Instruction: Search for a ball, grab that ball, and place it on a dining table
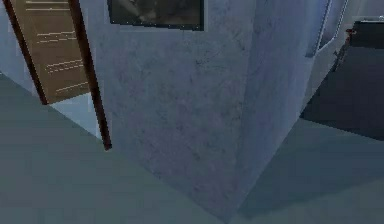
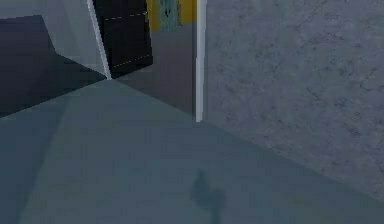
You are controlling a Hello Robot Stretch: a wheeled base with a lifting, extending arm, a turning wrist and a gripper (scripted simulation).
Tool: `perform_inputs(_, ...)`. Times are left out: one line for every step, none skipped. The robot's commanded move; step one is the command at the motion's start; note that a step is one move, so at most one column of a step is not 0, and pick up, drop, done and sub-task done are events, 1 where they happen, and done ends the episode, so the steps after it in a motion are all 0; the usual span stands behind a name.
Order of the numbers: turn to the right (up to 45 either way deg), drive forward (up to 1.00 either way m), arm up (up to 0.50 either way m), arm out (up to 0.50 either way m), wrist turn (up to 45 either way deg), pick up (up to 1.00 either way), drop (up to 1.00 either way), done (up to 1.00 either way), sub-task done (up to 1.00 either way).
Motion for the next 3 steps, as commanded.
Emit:
perform_inputs(30.0,0.0,0.0,0.0,0.0,0.0,0.0,0.0,0.0)
perform_inputs(0.0,0.45,0.0,0.0,0.0,0.0,0.0,0.0,0.0)
perform_inputs(45.0,0.0,0.0,0.0,0.0,0.0,0.0,0.0,0.0)
